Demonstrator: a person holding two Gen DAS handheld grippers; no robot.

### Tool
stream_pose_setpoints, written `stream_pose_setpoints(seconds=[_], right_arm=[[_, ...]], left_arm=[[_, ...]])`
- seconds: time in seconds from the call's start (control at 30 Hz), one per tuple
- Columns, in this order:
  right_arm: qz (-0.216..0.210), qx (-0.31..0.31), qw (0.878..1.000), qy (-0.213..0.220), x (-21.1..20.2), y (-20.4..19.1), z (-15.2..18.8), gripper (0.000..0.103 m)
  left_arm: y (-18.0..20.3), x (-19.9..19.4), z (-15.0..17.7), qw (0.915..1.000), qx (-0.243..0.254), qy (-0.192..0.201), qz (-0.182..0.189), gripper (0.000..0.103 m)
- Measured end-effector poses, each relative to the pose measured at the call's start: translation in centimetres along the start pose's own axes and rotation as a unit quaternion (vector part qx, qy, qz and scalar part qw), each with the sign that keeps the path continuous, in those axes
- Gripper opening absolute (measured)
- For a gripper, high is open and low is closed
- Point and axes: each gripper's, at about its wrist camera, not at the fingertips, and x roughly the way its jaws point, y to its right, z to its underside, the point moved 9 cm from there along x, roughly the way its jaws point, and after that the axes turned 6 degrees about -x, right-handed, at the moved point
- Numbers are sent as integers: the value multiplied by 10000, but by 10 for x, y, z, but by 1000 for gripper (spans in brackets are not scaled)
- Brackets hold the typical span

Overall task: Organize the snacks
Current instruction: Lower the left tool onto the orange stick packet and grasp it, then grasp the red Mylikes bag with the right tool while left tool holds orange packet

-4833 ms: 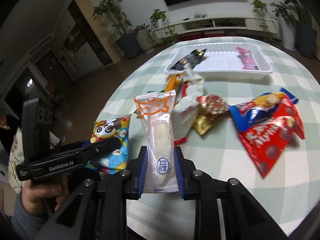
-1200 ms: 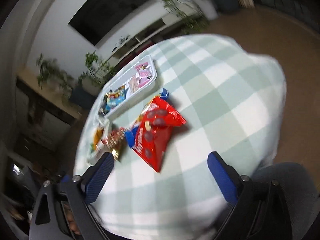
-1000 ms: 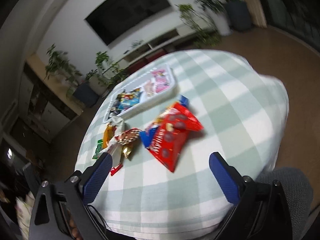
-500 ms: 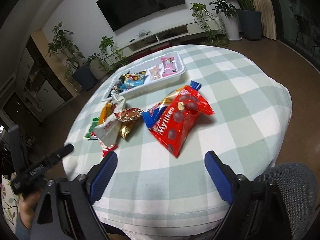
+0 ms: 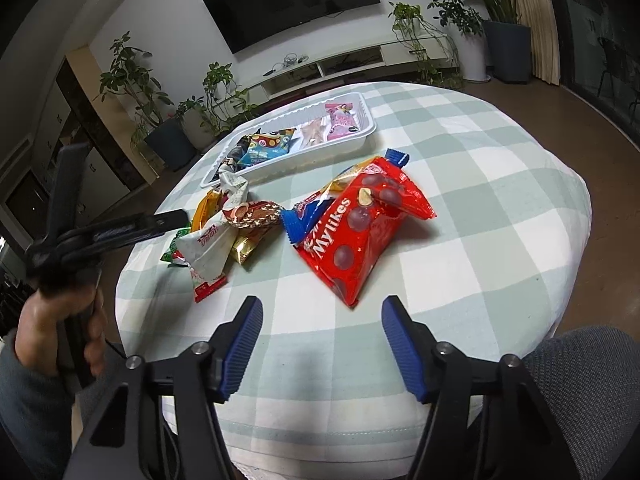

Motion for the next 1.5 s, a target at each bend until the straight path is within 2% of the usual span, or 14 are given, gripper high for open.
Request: stream_pose_setpoints(seconds=[0.17,0.3,0.63,0.7,0.8,1.2,1.5], right_arm=[[10,-46,10000,12,2,2,0,62],[13,-49,10000,-14,5,4,1,61],[-3,-67,10000,-72,9,5,3,61],[0,-72,10000,-60,9,5,2,61],[14,-73,10000,-66,9,5,2,60],[62,-77,9999,-42,9,4,1,59],[186,47,9998,-36,12,15,-14,59]], left_arm=[[0,28,-7,9993,166,-278,-191,54],[-2,45,-8,9984,217,-453,-248,41],[-3,61,-15,9965,416,-626,-369,38],[-3,63,-15,9965,431,-629,-329,27],[-3,63,-16,9971,416,-590,-236,17],[-6,41,-16,9989,249,-360,149,15],[-12,-3,1,9982,-91,-26,588,15]])
